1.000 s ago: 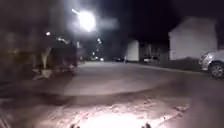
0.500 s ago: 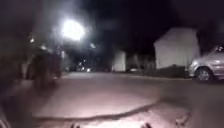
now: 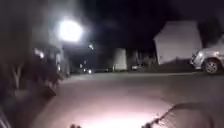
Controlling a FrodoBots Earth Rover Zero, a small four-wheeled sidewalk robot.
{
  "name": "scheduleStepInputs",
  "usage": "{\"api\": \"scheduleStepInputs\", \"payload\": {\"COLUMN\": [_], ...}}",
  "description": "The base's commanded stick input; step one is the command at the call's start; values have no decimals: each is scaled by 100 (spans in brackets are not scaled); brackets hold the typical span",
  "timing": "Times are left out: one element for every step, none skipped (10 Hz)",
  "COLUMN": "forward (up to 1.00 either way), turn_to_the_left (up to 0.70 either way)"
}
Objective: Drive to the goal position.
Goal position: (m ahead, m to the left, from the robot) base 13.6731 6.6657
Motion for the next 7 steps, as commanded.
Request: {"api": "scheduleStepInputs", "payload": {"forward": [85,85,85,85,85,85,85], "turn_to_the_left": [18,24,30,26,3,0,0]}}
